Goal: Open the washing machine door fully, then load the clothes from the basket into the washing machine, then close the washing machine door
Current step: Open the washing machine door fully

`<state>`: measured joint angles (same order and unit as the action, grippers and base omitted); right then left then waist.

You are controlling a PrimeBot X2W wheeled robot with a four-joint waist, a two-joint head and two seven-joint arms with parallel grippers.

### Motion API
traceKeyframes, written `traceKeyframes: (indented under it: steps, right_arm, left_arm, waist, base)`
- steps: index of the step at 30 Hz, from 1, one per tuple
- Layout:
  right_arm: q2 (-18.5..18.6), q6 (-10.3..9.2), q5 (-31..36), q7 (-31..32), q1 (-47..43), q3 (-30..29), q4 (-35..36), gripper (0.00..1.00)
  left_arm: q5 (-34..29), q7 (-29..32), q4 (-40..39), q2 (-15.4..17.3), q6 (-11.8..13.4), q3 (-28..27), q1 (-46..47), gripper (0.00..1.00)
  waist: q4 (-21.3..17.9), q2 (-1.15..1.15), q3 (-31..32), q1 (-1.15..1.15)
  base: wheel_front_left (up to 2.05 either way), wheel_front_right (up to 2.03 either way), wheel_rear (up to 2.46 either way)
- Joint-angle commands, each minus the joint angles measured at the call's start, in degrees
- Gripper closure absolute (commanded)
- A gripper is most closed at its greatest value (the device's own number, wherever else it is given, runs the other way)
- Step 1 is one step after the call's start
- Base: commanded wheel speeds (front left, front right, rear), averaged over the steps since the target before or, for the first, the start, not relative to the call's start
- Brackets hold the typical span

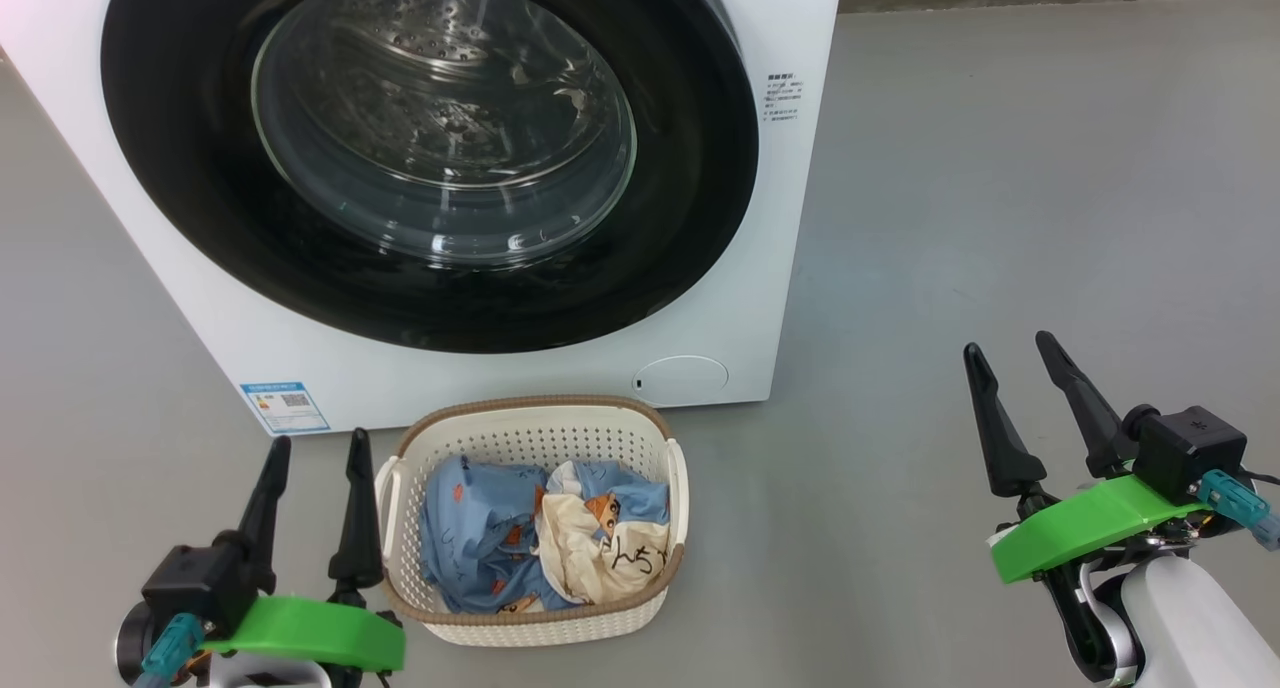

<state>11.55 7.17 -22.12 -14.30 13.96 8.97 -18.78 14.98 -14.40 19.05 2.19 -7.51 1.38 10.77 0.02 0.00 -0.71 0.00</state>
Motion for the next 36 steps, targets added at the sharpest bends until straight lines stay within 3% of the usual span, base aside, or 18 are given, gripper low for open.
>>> traceKeyframes:
  steps: [1,36]
  right_arm:
    - [0.54,0.32,-0.28,-0.70,1.33,0.73,1.55,0.00]
    - [0.81,0.32,-1.02,-0.70,2.33,-1.26,1.39,0.00]
  left_arm:
    - [0.05,-0.60,-1.24,0.84,0.03,-1.80,2.00,0.00]
    - [-1.91,-0.60,-1.66,0.86,0.13,-2.69,2.51,0.00]
  waist:
    - [0.04,0.00,-0.03,0.00]
    - [1.14,0.00,-1.80,0.00]
  base:
    - [0.00,0.00,0.00]
    - [0.00,0.00,0.00]
